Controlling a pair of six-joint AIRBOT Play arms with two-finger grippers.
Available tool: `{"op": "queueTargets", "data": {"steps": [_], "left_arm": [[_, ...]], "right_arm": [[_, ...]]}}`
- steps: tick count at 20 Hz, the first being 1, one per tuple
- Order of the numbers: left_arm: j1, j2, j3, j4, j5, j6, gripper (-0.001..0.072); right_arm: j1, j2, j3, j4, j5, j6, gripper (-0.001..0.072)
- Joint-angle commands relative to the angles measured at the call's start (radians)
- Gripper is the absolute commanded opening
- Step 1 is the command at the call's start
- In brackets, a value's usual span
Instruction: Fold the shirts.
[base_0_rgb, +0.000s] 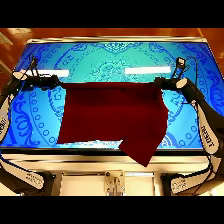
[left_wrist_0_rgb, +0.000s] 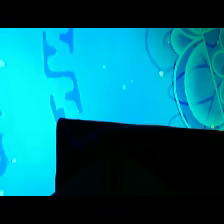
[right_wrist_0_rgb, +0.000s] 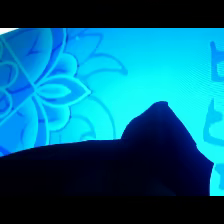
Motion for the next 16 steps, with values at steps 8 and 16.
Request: {"op": "queueTargets", "data": {"steps": [8, 16], "left_arm": [[0.049, -0.050, -0.003, 0.188, -0.516, -0.156, 0.0042], [0.067, -0.024, -0.006, 0.180, -0.635, -0.181, 0.0447]], "right_arm": [[-0.055, -0.014, 0.000, -0.131, 0.557, 0.162, 0.0064], [-0.072, 0.077, 0.005, -0.133, 0.658, 0.137, 0.0509]]}}
